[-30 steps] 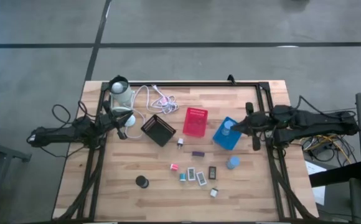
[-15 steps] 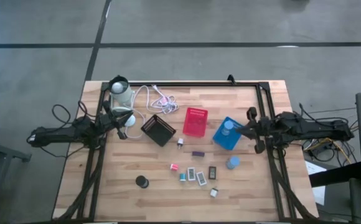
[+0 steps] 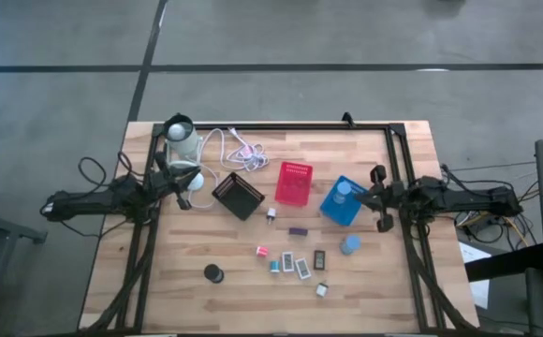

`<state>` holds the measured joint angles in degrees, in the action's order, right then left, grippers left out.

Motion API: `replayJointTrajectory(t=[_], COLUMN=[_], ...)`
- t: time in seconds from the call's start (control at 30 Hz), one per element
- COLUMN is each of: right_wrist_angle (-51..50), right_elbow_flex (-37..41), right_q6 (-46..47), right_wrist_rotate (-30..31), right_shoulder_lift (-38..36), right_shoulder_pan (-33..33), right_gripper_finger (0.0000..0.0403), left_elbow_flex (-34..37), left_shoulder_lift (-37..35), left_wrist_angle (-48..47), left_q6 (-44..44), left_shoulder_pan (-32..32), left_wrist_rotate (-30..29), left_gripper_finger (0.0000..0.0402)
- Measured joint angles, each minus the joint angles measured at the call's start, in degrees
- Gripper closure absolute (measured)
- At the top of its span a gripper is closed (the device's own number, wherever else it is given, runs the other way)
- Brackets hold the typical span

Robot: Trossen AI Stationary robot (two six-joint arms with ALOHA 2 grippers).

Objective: Pick & Place Office items
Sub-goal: Put the violet digital clock into the black basket

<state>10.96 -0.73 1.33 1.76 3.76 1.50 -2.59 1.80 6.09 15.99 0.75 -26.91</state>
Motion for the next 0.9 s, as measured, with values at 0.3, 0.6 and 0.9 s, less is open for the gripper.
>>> replayJointTrajectory(t=[0.3,0.6,0.9], right_wrist_angle=[1.59,1.81,1.7], right_elbow_flex=[0.11,0.11,0.11], right_q6=[-0.05,-0.94,-0.95], right_wrist_rotate=[-0.04,-0.07,-0.07], right_shoulder_lift=[0.02,0.02,0.14], right_shoulder_pan=[-0.05,-0.05,-0.05], right_gripper_finger=[0.0394,0.0394,0.0394], left_elbow_flex=[0.0,-1.26,-16.62], left_shoulder_lift=[0.0,0.16,9.1], left_wrist_angle=[-7.69,-3.08,-1.16], left_q6=[-2.71,-6.2,-6.24], left_shoulder_pan=[-0.02,-0.06,-0.08], left_wrist_rotate=[7.37,9.96,10.38], left_gripper_finger=[0.0362,0.0362,0.039])
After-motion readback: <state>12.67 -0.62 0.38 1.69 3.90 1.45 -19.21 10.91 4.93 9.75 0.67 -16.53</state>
